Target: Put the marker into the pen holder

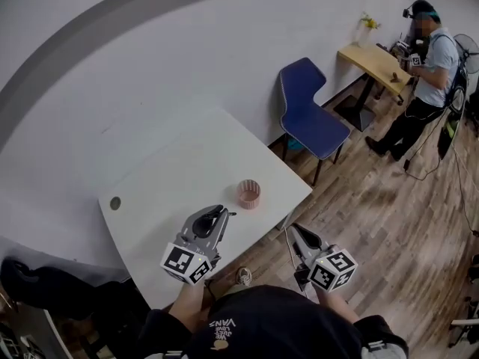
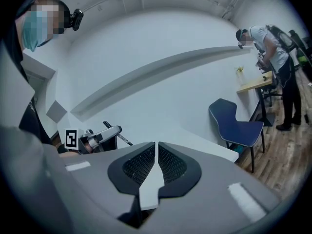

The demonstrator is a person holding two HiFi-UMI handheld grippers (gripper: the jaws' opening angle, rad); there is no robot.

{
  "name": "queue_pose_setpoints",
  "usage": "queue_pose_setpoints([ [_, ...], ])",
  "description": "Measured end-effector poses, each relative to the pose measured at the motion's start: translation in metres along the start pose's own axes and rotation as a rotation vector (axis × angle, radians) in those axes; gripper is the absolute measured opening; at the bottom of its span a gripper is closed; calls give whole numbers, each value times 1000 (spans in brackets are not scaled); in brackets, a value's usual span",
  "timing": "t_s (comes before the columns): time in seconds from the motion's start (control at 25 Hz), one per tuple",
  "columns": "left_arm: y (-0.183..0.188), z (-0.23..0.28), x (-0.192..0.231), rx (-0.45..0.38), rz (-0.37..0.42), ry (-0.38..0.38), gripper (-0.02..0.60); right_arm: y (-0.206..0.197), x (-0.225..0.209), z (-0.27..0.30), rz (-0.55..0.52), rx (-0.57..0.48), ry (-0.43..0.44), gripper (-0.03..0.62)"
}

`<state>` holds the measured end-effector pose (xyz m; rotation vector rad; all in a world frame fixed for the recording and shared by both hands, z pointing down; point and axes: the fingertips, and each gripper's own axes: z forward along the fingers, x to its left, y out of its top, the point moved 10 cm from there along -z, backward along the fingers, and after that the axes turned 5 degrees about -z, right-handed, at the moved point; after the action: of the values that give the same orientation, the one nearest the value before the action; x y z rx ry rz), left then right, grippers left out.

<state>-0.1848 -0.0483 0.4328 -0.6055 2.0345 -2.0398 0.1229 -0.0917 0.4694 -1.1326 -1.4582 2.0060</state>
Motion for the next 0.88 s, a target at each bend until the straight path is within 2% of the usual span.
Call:
queue_pose_setpoints([
  [0.56,3,62,42,23,41,-107,98,-11,-8,5,21,-27,-108,2],
  [0.88,-14,90,54,75,39,-146,98,-19,-6,-7,40,-28,-169,2],
])
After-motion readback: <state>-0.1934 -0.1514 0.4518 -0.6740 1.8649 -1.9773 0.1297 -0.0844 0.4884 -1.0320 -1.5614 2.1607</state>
